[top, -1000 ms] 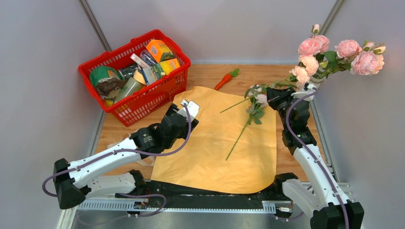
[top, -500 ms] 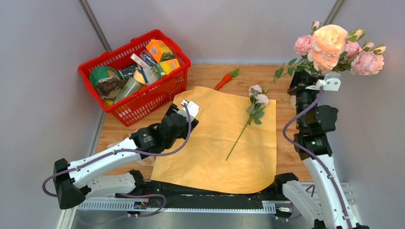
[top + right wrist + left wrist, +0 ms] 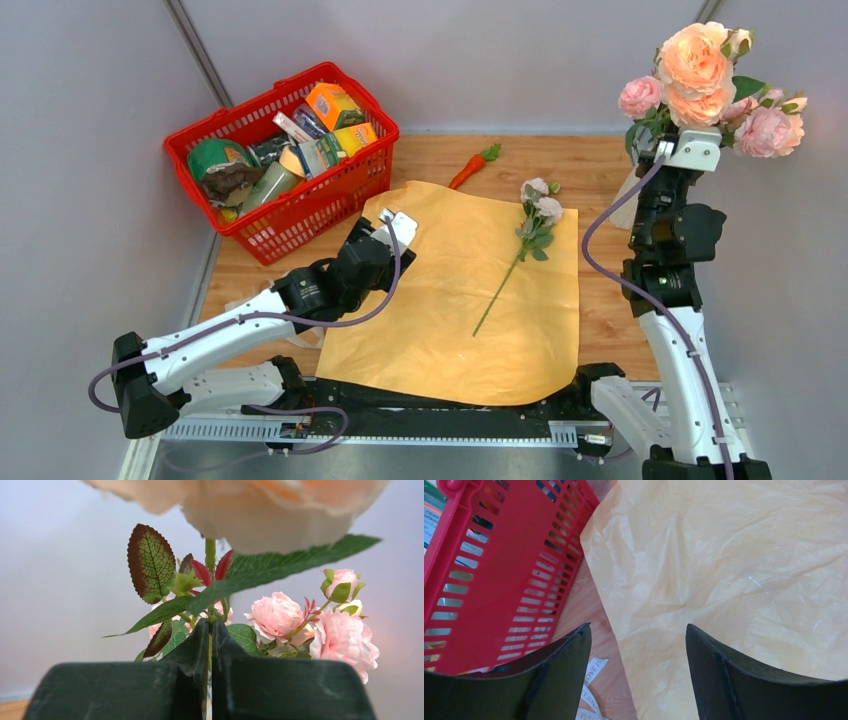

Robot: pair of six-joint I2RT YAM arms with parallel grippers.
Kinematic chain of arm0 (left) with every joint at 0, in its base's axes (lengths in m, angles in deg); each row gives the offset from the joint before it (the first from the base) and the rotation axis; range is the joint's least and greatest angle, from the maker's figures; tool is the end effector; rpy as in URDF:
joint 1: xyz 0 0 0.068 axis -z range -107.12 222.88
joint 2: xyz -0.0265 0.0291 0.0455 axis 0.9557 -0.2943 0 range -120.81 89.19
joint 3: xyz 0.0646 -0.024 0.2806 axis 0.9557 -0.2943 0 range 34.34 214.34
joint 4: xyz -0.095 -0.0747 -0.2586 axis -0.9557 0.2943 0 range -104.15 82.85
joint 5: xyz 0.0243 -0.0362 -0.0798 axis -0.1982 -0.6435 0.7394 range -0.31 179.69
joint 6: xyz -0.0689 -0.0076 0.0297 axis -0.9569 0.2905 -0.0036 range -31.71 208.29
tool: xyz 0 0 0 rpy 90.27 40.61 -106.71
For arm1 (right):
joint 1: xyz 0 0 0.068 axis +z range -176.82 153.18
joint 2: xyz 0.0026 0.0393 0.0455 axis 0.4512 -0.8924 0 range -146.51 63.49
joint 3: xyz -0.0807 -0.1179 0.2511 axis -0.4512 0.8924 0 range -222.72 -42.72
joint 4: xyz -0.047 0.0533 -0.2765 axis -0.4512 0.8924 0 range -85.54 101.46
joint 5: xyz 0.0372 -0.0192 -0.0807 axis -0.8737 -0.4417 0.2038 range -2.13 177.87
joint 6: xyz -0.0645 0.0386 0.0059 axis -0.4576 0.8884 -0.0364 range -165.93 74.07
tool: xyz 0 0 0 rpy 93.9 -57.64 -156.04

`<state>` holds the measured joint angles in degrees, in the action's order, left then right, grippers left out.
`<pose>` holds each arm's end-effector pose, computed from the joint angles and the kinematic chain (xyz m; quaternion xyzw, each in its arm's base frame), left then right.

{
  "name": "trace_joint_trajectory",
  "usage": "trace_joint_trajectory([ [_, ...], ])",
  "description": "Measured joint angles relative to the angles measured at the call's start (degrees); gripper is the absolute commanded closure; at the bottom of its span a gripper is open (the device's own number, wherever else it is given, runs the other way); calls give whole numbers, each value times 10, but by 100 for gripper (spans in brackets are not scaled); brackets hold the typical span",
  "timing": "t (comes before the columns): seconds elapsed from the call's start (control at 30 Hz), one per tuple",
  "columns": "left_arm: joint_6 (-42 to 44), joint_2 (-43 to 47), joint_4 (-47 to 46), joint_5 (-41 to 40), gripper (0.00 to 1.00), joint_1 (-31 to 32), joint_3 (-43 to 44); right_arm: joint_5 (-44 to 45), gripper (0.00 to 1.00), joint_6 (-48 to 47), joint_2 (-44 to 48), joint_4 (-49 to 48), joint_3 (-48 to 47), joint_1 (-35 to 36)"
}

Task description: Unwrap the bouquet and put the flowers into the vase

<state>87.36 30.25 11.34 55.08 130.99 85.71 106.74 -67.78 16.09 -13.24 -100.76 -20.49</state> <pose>0.1666 -0.1993 0.3089 0.2771 0.8048 0.0034 0.5249 0.2041 0.0019 0.4926 0.0135 0.5247 -0.1976 0.8279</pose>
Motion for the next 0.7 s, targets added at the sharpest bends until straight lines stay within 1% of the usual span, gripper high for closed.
trace_joint_trajectory([
  [0.27,0,0,0,0,23,0,0,-26,100,4,-39,-4,-2,-78],
  [0.43,0,0,0,0,23,0,0,-53,100,31,-60,-24,-2,-128],
  [0.7,0,0,0,0,23,0,0,-93,100,87,-92,-46,12,-180],
])
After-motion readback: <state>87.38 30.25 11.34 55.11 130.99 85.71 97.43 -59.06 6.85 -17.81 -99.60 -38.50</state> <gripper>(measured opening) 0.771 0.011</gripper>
